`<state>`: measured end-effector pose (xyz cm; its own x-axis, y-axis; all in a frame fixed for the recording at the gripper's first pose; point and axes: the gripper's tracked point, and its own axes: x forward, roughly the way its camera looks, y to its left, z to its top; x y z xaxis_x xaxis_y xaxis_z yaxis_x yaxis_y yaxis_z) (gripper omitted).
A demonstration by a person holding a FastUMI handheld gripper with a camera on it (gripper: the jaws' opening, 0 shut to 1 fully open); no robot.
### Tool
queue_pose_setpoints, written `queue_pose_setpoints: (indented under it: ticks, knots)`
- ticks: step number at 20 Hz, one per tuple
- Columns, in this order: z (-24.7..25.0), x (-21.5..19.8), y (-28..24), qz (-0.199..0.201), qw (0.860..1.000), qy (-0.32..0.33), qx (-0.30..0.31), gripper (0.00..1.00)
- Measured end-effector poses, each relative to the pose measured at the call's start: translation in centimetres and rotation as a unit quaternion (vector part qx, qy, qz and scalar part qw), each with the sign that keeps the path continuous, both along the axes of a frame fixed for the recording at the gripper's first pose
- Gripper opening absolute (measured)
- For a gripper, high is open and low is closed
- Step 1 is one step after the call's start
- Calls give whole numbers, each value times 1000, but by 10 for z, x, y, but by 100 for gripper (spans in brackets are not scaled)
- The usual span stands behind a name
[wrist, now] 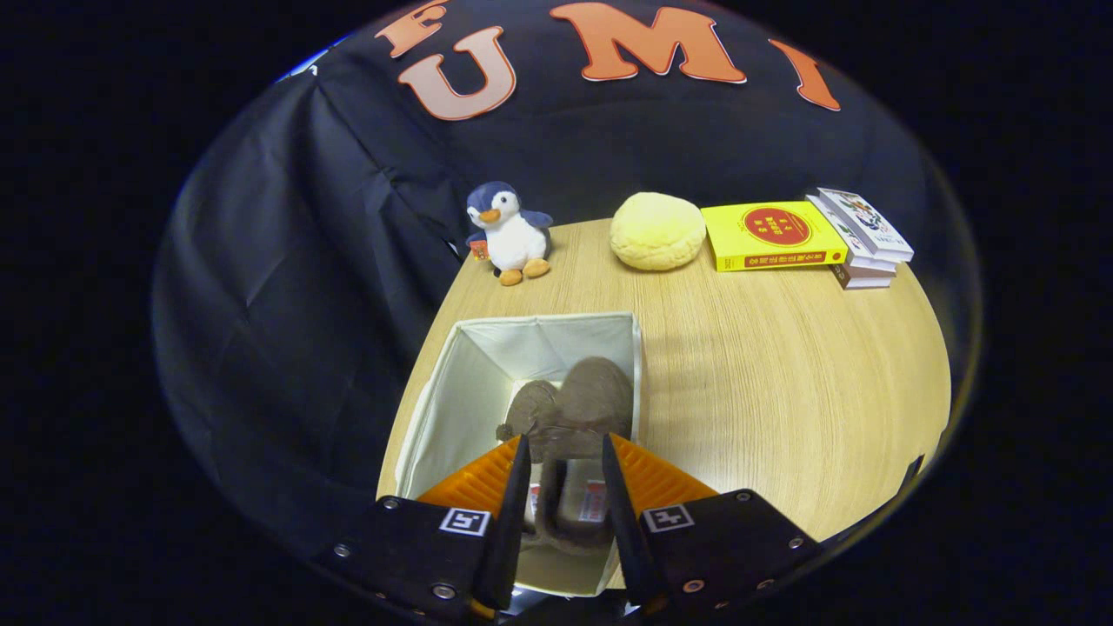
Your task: Open the storage box then place both shoes into the box .Put the left shoe in first, then the right shoe, with the right side of both shoes facing outward in a uniform manner.
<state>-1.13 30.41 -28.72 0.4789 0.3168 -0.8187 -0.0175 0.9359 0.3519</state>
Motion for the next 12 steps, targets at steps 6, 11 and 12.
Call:
queue_pose_setpoints:
  ticks: [6,11,12]
  knots:
    - [49,19,-42,-5,997,-82,-6,74]
    - [97,29,-96,-18,986,-166,-24,85]
    - [107,31,-108,-22,982,-185,-29,86]
